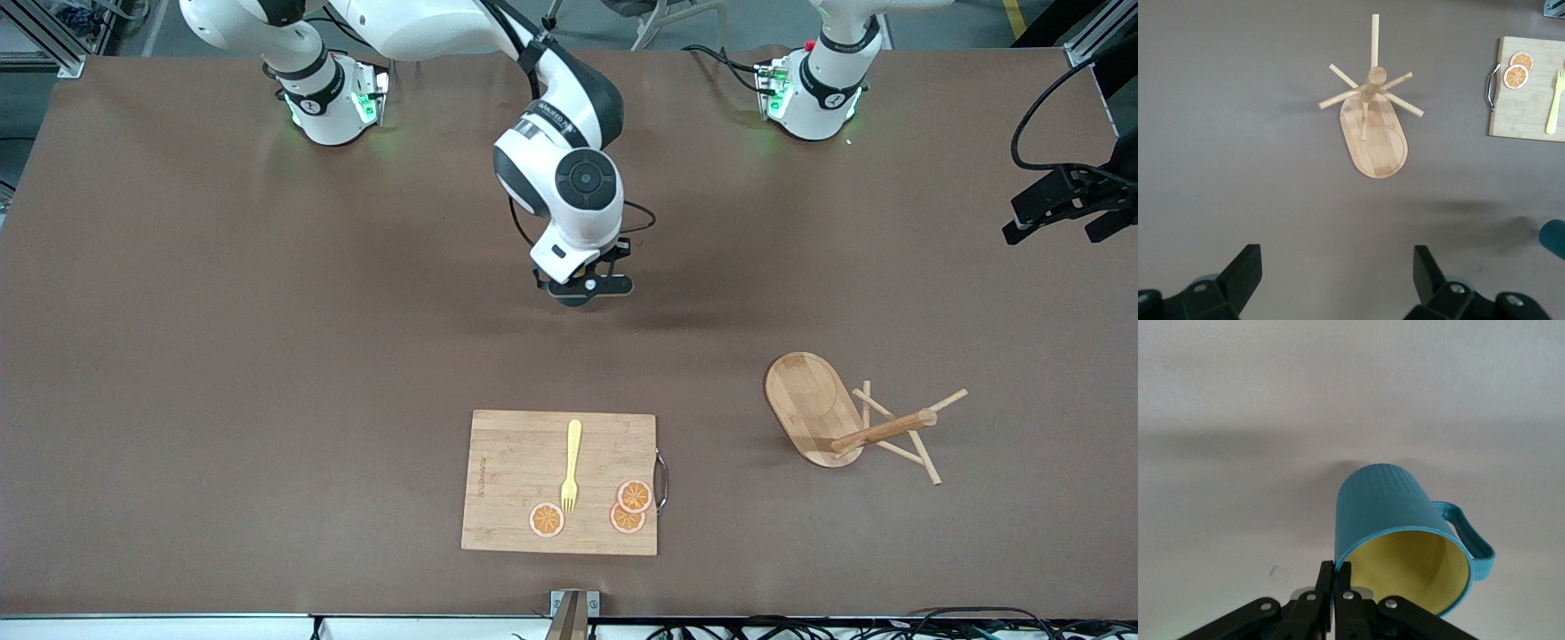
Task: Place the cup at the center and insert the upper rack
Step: 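Lower the mug onto the table center and open the right gripper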
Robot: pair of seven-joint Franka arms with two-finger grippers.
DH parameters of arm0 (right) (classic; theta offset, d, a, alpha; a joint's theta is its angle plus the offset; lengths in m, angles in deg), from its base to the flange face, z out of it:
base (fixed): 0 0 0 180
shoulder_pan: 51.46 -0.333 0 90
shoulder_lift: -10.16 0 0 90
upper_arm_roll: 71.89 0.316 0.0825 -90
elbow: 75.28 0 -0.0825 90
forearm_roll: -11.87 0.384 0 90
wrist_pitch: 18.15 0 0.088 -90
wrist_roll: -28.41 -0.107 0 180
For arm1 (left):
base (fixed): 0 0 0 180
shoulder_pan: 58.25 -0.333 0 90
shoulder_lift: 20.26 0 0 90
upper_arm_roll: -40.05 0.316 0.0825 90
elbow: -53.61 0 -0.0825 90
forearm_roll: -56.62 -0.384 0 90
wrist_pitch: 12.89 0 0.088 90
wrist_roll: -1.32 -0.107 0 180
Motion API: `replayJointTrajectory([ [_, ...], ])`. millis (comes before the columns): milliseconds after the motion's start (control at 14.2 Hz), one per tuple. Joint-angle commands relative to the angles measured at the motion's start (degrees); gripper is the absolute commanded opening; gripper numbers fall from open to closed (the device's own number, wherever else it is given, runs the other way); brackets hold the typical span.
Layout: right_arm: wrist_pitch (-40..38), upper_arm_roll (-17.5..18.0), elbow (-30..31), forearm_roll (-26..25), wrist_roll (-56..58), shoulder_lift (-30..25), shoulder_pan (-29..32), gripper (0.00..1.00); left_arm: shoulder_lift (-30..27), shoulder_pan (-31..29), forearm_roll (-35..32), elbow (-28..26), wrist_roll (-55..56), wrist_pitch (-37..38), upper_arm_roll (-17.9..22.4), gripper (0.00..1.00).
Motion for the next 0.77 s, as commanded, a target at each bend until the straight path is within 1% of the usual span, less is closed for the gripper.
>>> replayJointTrajectory([
  [0, 1.98, 0.49, -1.83, 2.61, -4.0, 2.02, -0.09, 0.0, 0.34, -0.03, -1.03, 0.91, 0.68, 0.23, -0.19, 1.0],
  [70, 2.94, 0.49, -1.92, 4.37, -4.0, 2.73, 0.26, 0.0, 0.34, -0.11, -1.03, 0.91, 0.68, 0.23, -0.19, 1.0],
  [281, 6.9, 0.58, -2.26, 4.56, -2.96, 4.57, -0.52, 0.0, 0.34, -0.2, -1.03, 0.91, 0.68, 0.23, -0.19, 1.0],
  [492, 6.82, 0.58, -3.15, 4.3, 7.84, 5.46, -0.79, 0.0, 0.34, -0.2, -1.03, 0.91, 0.68, 0.23, -0.19, 1.0],
  [702, 6.65, 0.58, -5.17, 4.3, 9.62, 5.89, -1.31, 0.0, 0.34, -0.11, -0.94, 0.91, 0.68, 0.23, -0.19, 1.0],
])
